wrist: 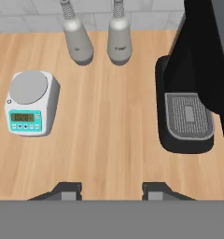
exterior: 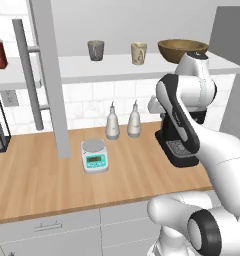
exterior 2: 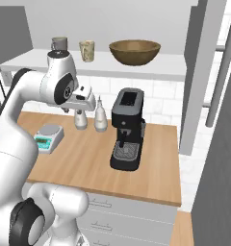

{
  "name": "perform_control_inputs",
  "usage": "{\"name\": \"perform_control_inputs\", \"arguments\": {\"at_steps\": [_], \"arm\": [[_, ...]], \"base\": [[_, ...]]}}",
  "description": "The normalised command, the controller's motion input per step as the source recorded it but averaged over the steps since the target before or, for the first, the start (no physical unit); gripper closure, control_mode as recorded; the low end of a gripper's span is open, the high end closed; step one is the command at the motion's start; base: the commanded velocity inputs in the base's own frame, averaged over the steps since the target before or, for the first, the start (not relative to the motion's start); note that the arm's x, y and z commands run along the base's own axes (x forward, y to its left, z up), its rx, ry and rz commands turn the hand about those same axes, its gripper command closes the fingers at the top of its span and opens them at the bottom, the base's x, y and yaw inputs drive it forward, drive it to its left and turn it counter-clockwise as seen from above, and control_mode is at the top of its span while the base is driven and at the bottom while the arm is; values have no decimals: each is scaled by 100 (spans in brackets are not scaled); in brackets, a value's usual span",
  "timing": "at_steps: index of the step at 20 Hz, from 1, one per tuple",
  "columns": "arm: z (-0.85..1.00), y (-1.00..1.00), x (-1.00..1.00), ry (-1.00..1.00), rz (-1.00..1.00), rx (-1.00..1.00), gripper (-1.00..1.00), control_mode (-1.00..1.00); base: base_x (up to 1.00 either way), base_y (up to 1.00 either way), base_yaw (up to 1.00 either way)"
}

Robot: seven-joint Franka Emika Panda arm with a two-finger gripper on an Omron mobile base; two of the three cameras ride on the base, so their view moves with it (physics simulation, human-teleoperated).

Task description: Gather all objects into one cabinet and sort the glasses and bowls to opposite sides.

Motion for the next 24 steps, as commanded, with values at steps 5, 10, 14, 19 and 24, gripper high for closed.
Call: {"name": "perform_control_inputs", "arguments": {"at_steps": [5, 10, 14, 19, 24], "arm": [[0, 0, 0, 0, 0, 0, -100, 100], [0, 0, 0, 0, 0, 0, -100, 100], [0, 0, 0, 0, 0, 0, -100, 100], [0, 0, 0, 0, 0, 0, -100, 100], [0, 0, 0, 0, 0, 0, -100, 100]], "base": [[0, 0, 0], [-45, 0, 0], [-80, 0, 0], [-58, 18, -2], [-46, 62, -4]]}}
